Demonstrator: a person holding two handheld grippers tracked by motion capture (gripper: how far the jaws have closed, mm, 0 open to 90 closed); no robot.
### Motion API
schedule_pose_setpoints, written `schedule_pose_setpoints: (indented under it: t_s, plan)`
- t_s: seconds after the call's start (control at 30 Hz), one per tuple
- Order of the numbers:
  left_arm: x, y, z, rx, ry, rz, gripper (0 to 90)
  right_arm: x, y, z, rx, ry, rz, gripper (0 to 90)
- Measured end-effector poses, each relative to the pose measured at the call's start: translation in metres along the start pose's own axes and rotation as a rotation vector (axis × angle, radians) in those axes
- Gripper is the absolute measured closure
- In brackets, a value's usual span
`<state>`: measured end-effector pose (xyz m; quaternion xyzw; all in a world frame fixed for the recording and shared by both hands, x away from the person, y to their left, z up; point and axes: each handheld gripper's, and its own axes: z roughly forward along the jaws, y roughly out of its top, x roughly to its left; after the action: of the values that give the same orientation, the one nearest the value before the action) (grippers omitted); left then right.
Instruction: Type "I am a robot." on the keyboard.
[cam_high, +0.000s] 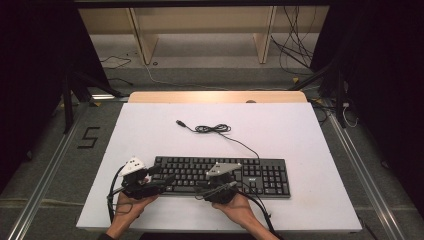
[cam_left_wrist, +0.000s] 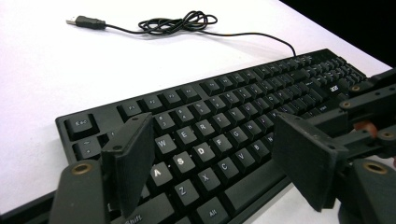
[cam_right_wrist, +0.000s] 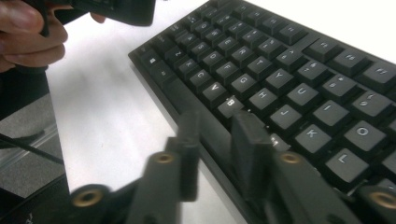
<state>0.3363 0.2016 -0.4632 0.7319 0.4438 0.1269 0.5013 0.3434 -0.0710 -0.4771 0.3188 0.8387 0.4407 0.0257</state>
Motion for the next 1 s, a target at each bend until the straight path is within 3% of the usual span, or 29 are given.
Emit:
schedule_pose_setpoints:
  t_s: [0.3, 0.6, 0.83, 1.0]
  plan:
    - [0.000, 0.003, 0.009, 0.026, 0.003, 0.006, 34.2, -0.011, 0.001, -0.016, -0.031, -0.027, 0.044, 49.2]
    - [0.003, 0.009, 0.020, 0.065, 0.007, 0.005, 47.0, -0.020, 0.002, -0.030, -0.063, -0.046, 0.068, 41.9]
    - [0.001, 0.015, 0.034, 0.107, -0.013, 0.035, 65.4, -0.021, 0.001, -0.038, -0.084, -0.056, 0.063, 38.5]
    - [0.000, 0.018, 0.041, 0.123, -0.024, 0.055, 73.1, -0.023, 0.000, -0.043, -0.104, -0.060, 0.062, 38.1]
